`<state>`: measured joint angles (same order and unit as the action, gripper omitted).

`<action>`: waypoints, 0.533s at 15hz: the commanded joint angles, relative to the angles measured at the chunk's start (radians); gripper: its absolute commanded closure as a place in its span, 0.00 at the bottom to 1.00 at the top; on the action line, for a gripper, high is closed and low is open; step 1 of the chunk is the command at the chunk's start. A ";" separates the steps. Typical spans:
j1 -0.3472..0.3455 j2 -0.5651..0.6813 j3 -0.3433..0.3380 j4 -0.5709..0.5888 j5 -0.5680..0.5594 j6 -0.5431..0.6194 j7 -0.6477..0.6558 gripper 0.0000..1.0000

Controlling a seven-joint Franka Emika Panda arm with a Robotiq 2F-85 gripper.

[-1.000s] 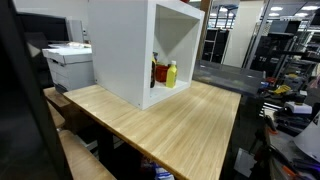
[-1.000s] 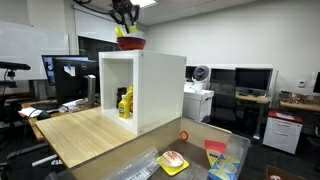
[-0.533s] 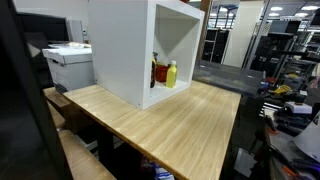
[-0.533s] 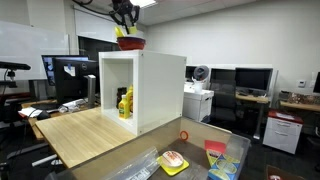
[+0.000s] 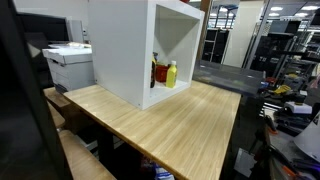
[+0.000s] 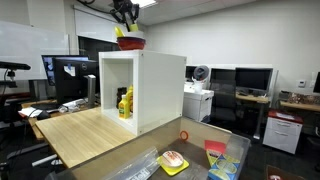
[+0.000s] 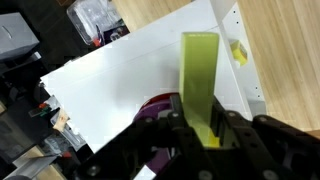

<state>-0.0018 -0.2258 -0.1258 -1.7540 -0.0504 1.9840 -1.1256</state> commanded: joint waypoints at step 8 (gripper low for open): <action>0.010 0.063 0.028 0.081 0.028 0.004 -0.003 0.93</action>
<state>0.0051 -0.1855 -0.1070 -1.7051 -0.0452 1.9840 -1.1253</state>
